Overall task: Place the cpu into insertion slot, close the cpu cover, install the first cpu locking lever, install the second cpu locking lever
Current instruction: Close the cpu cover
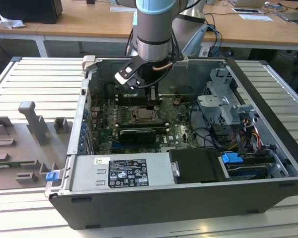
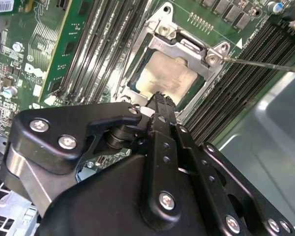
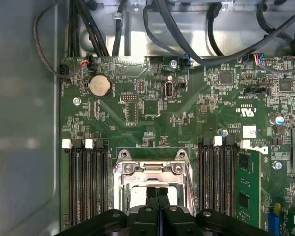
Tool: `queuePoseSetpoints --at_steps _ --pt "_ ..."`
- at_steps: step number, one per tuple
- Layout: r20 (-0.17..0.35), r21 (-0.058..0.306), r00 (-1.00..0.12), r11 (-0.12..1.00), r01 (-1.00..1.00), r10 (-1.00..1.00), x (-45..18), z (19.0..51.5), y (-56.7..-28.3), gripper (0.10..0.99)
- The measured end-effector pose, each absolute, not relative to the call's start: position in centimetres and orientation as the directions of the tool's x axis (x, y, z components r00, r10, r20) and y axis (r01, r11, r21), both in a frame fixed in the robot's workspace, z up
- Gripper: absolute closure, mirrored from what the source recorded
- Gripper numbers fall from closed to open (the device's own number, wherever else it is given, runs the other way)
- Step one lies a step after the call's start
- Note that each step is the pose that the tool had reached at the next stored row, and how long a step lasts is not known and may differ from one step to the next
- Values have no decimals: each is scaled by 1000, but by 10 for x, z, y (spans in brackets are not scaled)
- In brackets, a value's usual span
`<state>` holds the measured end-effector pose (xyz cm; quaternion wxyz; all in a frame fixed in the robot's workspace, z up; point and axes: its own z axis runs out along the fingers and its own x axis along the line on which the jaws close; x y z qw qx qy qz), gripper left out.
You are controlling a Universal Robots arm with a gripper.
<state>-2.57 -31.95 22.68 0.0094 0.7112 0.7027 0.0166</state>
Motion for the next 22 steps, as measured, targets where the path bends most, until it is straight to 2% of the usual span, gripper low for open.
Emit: queuePoseSetpoints --at_steps 15,22 --pt "10 37 12 -12 999 1000 -47 223 -319 980" --pt "10 37 12 -12 999 1000 -56 211 -319 980"
